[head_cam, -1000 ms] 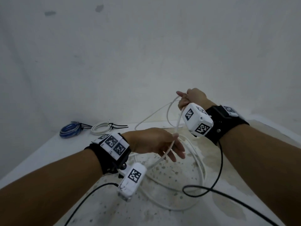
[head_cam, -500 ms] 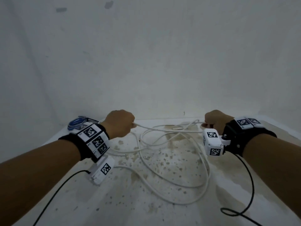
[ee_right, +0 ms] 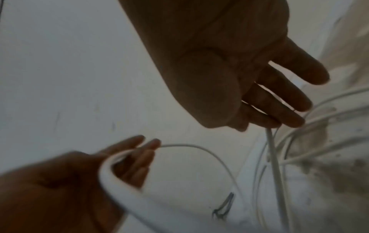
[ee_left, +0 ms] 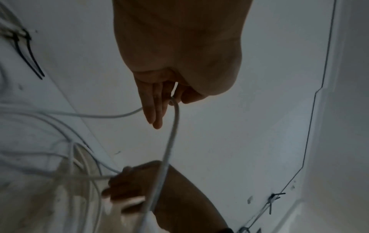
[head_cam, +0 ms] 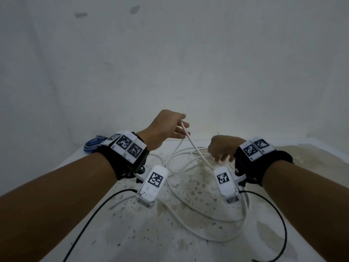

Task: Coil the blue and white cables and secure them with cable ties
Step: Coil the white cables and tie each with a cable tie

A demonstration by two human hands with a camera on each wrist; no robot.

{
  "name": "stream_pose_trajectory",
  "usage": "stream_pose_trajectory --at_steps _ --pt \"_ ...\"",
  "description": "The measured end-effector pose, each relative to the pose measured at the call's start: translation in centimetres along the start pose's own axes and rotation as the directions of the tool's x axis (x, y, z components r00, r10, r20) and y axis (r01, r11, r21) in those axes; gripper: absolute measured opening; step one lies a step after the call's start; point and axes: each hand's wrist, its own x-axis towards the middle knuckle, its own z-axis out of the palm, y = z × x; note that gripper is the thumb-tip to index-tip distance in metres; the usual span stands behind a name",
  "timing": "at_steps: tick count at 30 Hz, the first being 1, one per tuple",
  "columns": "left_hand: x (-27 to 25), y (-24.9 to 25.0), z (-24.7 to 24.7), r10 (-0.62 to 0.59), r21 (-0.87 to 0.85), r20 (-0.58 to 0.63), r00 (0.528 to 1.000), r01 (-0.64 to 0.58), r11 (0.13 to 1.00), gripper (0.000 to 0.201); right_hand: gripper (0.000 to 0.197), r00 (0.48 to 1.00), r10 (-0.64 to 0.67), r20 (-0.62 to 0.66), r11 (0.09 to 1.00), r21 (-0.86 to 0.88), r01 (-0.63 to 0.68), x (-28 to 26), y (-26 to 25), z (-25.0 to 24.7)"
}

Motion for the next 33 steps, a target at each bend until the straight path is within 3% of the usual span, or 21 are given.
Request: stream_pose_trajectory --at_steps 2,4,5,7,9,10,11,13,14,15,17,19,21,22,23,24,25,26,28,31,33 --pt "0.1 -0.2 0.8 0.032 0.074 0.022 0.999 -0.034 0.997 0.031 0.036 0.996 -0.078 -0.049 0.961 0.262 0.088 0.1 -0.8 -1.0" --pt "0.1 -0.5 1.9 0.093 0.152 0.063 0.994 -0.102 0.983 0.027 0.06 0.987 -0.156 -0.038 0.783 0.605 0.147 0.1 -1.6 -2.0" --pt "0.1 -0.7 2.4 0.124 0.174 0.073 0.99 -0.135 0.975 0.02 0.063 0.979 -0.202 -0.01 0.708 0.689 0.153 -0.1 -1.9 -2.5" --pt "0.1 -0.8 3.7 0.157 0.169 0.067 0.985 -0.166 0.972 0.012 0.05 0.972 -0.236 -0.01 0.698 0.694 0.177 -0.6 -2.3 -3.2" --pt "0.2 -0.9 5.1 0.179 0.145 0.073 0.981 -0.188 0.971 0.024 0.027 0.984 -0.16 -0.082 0.743 0.646 0.175 -1.0 -2.4 -3.5" --pt "0.0 -0.8 5.8 0.188 0.14 0.094 0.978 -0.2 0.97 0.025 0.021 0.987 -0.114 -0.109 0.718 0.678 0.158 -1.0 -2.2 -3.6" --pt "-0.2 -0.8 6.3 0.188 0.147 0.116 0.975 -0.204 0.968 0.026 0.019 0.992 -0.065 -0.112 0.643 0.755 0.127 -1.0 -2.0 -3.9" --pt "-0.4 -1.8 6.9 0.154 0.234 0.155 0.976 -0.188 0.954 0.033 0.022 0.992 0.044 -0.116 0.36 0.928 0.093 -1.0 -1.1 -4.9" --pt "-0.5 -2.6 6.9 0.12 0.329 0.19 0.975 -0.178 0.928 0.034 0.024 0.987 0.1 -0.126 0.275 0.957 0.094 -0.8 -0.2 -5.6" --pt "-0.5 -3.7 6.8 0.089 0.452 0.234 0.968 -0.189 0.872 0.032 0.026 0.979 0.142 -0.144 0.292 0.951 0.098 -0.7 0.7 -6.2" --pt "-0.1 -5.9 5.7 0.048 0.724 0.276 0.96 -0.241 0.646 0.023 0.025 0.954 0.198 -0.226 0.504 0.858 0.098 -0.6 2.9 -7.0" --pt "0.6 -7.5 3.9 0.016 0.907 0.2 0.98 -0.191 0.374 0.024 0.024 0.922 0.222 -0.318 0.712 0.699 0.069 -0.5 4.9 -7.5" --pt "1.8 -8.5 1.8 -0.065 0.983 0.144 0.987 -0.135 0.128 0.039 0.023 0.9 0.215 -0.378 0.819 0.572 0.045 0.0 6.3 -7.8" --pt "2.3 -8.5 0.9 -0.111 0.988 0.115 0.987 -0.102 0.115 0.044 0.028 0.904 0.204 -0.377 0.835 0.549 0.04 0.3 6.8 -7.8" --pt "2.6 -8.3 0.1 -0.149 0.973 0.073 0.986 -0.038 0.228 0.047 0.033 0.908 0.203 -0.366 0.833 0.552 0.037 0.6 7.2 -7.7" --pt "2.7 -7.9 -0.3 -0.192 0.902 0.028 0.981 0.058 0.428 0.049 0.032 0.911 0.208 -0.355 0.813 0.581 0.041 1.0 7.5 -7.3" --pt "2.7 -7.6 -0.5 -0.264 0.756 -0.001 0.964 0.174 0.631 0.048 0.027 0.914 0.216 -0.343 0.776 0.628 0.052 1.2 7.6 -6.8" --pt "2.5 -7.1 -0.5 -0.357 0.589 0.017 0.934 0.279 0.758 0.048 0.024 0.915 0.232 -0.329 0.718 0.693 0.067 1.4 7.6 -6.2" --pt "1.5 -6.5 0.4 -0.515 0.395 0.138 0.846 0.43 0.812 0.054 0.025 0.93 0.235 -0.283 0.541 0.833 0.116 1.6 7.2 -5.1" --pt "0.2 -7.2 3.0 -0.65 0.392 0.331 0.684 0.527 0.754 0.069 0.026 0.954 0.19 -0.231 0.178 0.964 0.198 1.6 5.8 -4.6" --pt "-0.2 -8.1 5.0 -0.675 0.345 0.396 0.623 0.58 0.738 0.069 0.025 0.945 0.193 -0.262 0.0 0.964 0.267 1.6 4.7 -4.7"
